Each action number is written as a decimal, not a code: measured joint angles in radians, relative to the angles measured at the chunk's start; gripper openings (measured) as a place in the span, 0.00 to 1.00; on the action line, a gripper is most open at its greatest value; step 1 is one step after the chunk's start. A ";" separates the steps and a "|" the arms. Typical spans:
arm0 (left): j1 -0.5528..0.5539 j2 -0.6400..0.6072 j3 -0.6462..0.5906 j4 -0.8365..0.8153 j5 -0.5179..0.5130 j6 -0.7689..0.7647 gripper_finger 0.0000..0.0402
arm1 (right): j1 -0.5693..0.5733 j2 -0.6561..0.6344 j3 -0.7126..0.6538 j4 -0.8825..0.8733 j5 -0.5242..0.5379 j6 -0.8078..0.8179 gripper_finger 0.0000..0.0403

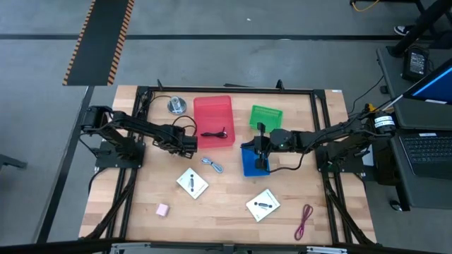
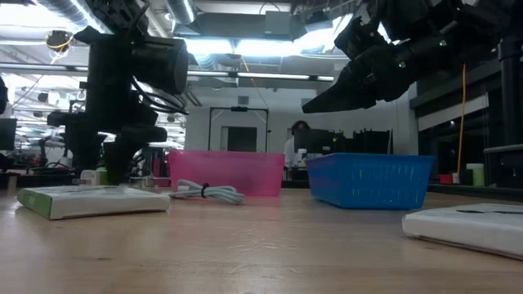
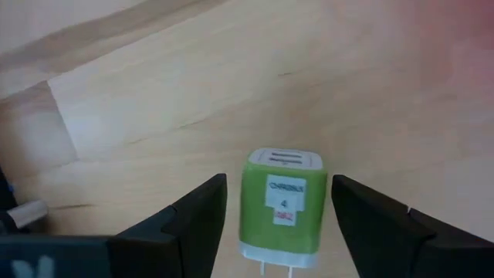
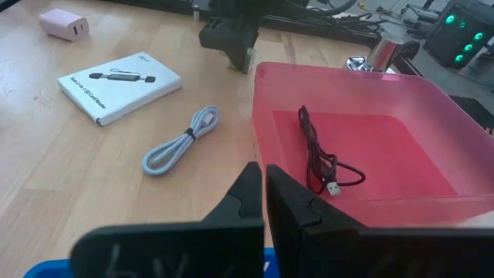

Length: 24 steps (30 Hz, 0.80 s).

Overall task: Pick and place items into bin
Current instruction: Put the green charger adapter into the blue bin

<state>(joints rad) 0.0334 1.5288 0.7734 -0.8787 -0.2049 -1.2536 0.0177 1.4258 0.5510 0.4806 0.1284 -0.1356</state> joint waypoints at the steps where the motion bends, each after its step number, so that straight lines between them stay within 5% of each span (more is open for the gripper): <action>1: 0.000 0.000 0.000 0.000 0.006 0.006 0.55 | 0.000 0.000 0.000 0.000 0.000 0.000 0.00; 9: 0.000 -0.002 0.000 -0.001 0.032 0.085 0.35 | 0.000 0.000 0.000 0.000 0.000 0.000 0.00; 24: 0.000 -0.135 0.002 0.008 0.120 0.376 0.35 | 0.000 0.000 0.000 -0.006 0.000 0.000 0.00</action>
<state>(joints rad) 0.0334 1.3938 0.7751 -0.8706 -0.0851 -0.8778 0.0181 1.4258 0.5510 0.4747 0.1284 -0.1352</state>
